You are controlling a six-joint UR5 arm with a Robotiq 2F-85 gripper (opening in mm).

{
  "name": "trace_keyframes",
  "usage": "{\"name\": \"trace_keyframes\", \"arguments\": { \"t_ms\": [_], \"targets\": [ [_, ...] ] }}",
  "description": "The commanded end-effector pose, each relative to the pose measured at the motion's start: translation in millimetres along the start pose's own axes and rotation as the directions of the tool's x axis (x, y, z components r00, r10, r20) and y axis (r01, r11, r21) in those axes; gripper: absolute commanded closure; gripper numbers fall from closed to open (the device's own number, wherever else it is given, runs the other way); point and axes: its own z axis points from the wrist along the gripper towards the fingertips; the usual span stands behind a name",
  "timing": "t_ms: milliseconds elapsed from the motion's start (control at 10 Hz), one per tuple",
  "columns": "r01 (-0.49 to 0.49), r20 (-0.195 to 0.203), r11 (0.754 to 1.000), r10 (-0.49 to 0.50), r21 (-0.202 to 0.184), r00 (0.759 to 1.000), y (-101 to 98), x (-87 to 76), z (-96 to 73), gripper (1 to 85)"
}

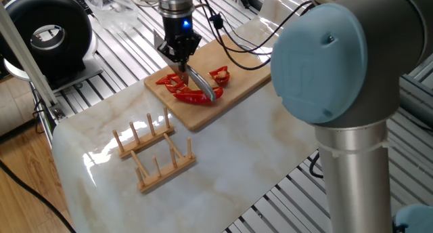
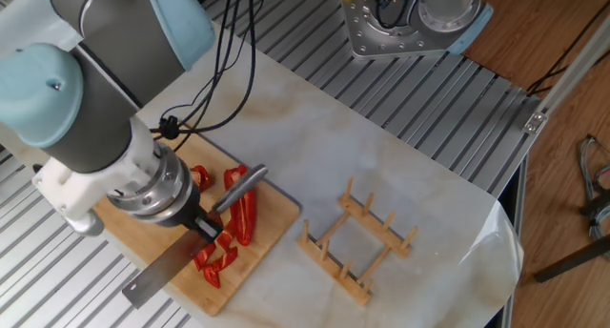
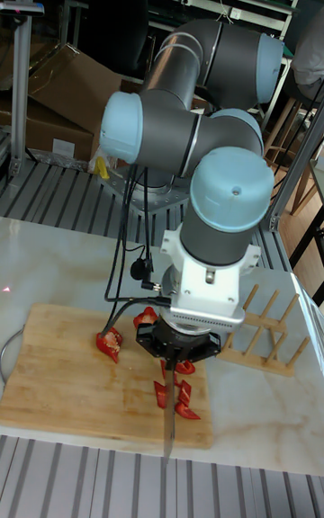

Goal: Chop the chili peppers

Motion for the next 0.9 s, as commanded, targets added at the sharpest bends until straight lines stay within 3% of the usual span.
{"name": "trace_keyframes", "arguments": {
  "t_ms": [0, 200, 500, 600, 800],
  "targets": [
    [0.021, 0.027, 0.995, -0.023, 0.093, 0.999, -21.0, -3.7, -12.2, 84.3],
    [0.046, 0.048, 0.980, -0.057, 0.193, 0.997, -48.3, -1.2, -27.4, 84.3],
    [0.070, 0.070, 0.985, -0.082, 0.158, 0.994, -50.3, 2.6, -27.6, 84.3],
    [0.119, 0.097, 0.978, -0.137, 0.170, 0.986, -56.5, -4.8, -25.6, 84.3],
    [0.253, 0.082, 0.948, -0.273, 0.195, 0.959, -58.0, -8.2, -21.1, 84.3]
  ]
}}
